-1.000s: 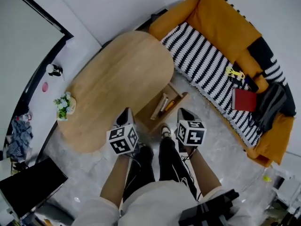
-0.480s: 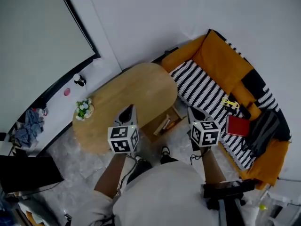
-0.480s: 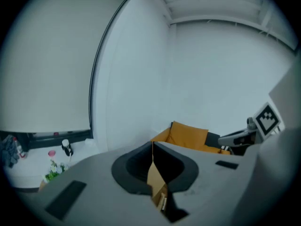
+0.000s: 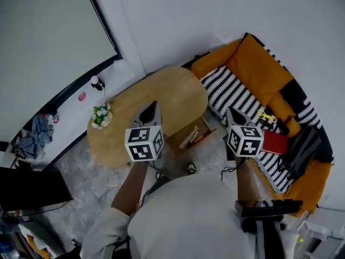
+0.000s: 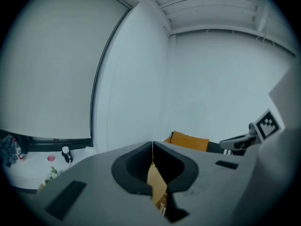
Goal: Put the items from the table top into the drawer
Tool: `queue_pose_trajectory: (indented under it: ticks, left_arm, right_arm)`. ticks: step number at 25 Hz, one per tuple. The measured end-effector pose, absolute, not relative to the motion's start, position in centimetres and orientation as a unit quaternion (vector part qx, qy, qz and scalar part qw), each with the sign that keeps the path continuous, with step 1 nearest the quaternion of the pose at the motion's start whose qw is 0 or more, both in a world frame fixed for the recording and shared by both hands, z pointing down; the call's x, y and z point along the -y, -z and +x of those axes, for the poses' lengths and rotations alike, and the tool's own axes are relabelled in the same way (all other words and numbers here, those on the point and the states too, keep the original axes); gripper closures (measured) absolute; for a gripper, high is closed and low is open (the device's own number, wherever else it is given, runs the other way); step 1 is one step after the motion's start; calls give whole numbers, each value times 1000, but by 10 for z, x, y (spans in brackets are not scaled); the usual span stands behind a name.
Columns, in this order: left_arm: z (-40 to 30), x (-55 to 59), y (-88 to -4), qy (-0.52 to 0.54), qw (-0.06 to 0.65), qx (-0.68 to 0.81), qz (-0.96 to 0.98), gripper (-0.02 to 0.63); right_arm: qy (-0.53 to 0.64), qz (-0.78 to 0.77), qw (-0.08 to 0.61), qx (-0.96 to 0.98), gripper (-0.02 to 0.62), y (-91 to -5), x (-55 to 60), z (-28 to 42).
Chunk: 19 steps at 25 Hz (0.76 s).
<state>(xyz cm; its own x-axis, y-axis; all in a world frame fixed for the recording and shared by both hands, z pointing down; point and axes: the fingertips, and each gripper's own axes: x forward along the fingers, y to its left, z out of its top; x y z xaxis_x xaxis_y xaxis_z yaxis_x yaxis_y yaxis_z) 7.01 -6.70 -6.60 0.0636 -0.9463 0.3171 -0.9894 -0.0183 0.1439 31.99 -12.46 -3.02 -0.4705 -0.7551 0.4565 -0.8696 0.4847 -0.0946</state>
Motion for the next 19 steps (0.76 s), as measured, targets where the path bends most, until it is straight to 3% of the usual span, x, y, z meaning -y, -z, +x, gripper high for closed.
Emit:
queue_pose_trajectory:
  ticks: [19]
  left_arm:
    - [66, 69, 70, -62, 168, 675, 716, 595]
  right_arm:
    - [-172, 486, 181, 838, 603, 26, 126, 301]
